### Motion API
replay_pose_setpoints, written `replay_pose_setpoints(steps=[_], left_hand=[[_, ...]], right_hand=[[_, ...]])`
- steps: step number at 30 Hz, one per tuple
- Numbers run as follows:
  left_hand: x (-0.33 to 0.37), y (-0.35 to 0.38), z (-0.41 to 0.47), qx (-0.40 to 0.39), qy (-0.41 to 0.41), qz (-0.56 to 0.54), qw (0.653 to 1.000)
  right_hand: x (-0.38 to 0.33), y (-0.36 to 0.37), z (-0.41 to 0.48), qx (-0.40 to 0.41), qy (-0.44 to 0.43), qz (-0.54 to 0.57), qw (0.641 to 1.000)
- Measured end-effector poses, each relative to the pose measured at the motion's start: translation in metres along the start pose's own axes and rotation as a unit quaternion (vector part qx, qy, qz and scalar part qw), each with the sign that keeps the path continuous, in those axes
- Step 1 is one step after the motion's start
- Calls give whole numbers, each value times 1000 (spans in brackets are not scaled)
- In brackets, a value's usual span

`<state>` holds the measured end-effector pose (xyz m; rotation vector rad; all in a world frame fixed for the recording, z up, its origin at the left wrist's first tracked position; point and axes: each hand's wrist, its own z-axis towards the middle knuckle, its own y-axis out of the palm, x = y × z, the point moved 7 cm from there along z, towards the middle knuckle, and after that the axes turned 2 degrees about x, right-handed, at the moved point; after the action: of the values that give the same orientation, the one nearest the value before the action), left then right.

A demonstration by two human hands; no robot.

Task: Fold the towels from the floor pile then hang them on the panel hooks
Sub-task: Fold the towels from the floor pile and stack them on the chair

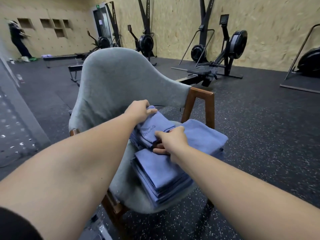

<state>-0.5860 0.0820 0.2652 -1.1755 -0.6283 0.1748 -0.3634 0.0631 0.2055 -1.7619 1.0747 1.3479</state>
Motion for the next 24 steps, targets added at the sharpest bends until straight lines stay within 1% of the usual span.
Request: replay_pose_setpoints(steps=[3,6,10,12,14,17,20,22,24], left_hand=[[-3,-1,4,-4,-3,27,1000],[7,-6,5,29,31,8,999],[17,7,-2,28,88,113,989],[20,7,-5,62,95,156,981],[31,3,-8,87,104,173,975],[61,-3,-17,74,138,159,975],[104,-7,-41,65,173,105,977],[137,-4,-65,53,194,59,978],[170,5,-96,38,233,30,971]], right_hand=[[-6,2,3,4,-8,-12,1000],[-15,4,1,5,-63,-65,996],[-18,4,-7,-31,-68,-144,987],[-20,1,-8,-36,-72,-163,983],[-24,-5,-13,-38,-84,-172,981],[-35,-24,-29,-42,-119,-215,968],[-45,-57,-48,-31,-167,-281,945],[-48,-86,-63,-14,-193,-304,933],[-46,-120,-80,6,-205,-319,925]])
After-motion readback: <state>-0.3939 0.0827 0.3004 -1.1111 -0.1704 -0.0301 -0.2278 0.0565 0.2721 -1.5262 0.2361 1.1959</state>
